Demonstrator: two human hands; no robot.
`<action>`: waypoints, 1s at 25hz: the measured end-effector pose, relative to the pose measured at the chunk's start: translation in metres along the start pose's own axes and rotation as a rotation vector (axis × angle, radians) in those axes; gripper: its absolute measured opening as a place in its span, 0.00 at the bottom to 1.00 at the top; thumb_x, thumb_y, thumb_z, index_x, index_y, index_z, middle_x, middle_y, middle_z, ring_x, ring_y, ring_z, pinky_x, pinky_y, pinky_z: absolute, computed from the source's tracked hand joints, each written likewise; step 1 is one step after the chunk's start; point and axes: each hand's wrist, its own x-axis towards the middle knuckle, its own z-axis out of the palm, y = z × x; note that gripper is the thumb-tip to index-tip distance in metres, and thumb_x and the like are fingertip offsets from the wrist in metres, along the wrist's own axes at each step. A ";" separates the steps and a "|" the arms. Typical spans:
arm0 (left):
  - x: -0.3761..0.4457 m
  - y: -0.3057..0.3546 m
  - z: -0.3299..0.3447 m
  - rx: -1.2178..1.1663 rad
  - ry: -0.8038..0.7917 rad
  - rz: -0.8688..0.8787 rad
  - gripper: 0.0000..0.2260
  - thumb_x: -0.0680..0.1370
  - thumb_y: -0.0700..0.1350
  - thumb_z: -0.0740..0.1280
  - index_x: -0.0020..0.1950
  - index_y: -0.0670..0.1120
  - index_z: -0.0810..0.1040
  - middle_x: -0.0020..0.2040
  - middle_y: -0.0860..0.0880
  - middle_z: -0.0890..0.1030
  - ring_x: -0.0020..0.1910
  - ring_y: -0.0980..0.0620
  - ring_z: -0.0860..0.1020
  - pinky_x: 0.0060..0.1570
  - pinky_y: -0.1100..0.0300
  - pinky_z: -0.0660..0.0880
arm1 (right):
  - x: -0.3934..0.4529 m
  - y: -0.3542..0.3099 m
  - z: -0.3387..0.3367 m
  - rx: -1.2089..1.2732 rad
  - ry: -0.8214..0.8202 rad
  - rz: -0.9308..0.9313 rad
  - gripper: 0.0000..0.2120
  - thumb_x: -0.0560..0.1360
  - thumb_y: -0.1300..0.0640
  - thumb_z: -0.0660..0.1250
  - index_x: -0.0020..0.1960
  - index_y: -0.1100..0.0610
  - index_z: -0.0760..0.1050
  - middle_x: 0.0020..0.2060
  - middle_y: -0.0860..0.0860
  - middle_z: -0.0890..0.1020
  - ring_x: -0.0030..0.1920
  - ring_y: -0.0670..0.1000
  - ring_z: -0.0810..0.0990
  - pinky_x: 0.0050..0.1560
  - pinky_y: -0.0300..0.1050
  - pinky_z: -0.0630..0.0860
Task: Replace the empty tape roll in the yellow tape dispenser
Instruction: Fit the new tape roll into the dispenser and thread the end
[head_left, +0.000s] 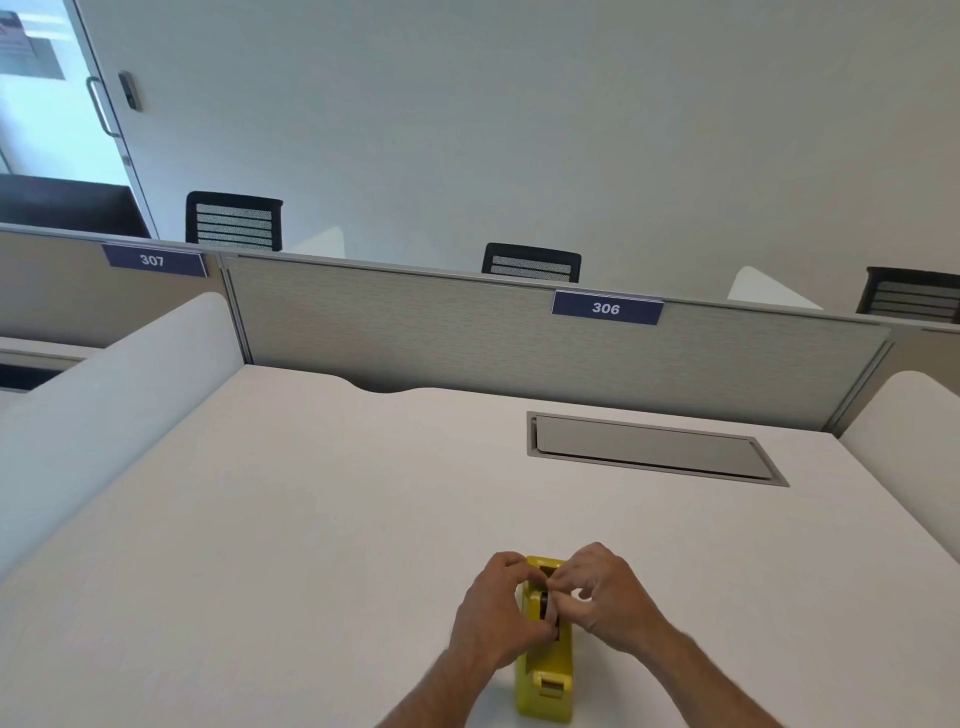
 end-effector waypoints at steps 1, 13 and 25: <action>0.000 0.000 0.000 -0.004 -0.003 -0.003 0.22 0.66 0.58 0.77 0.58 0.58 0.78 0.66 0.60 0.70 0.59 0.57 0.73 0.61 0.60 0.77 | 0.001 0.000 0.000 0.001 0.004 0.002 0.06 0.71 0.50 0.71 0.46 0.43 0.85 0.40 0.36 0.85 0.51 0.43 0.75 0.45 0.41 0.78; 0.001 -0.002 -0.005 -0.071 -0.036 -0.006 0.22 0.66 0.57 0.78 0.58 0.56 0.80 0.67 0.57 0.71 0.60 0.54 0.74 0.61 0.59 0.77 | -0.003 0.000 -0.001 0.001 -0.005 0.008 0.09 0.66 0.47 0.73 0.46 0.44 0.83 0.42 0.37 0.83 0.51 0.42 0.75 0.41 0.41 0.80; 0.000 0.000 -0.005 -0.032 -0.034 -0.009 0.24 0.64 0.56 0.79 0.59 0.57 0.80 0.67 0.58 0.71 0.60 0.55 0.74 0.61 0.58 0.77 | 0.000 0.000 -0.005 0.025 -0.016 0.054 0.05 0.64 0.45 0.73 0.41 0.39 0.81 0.40 0.38 0.83 0.50 0.43 0.76 0.41 0.43 0.81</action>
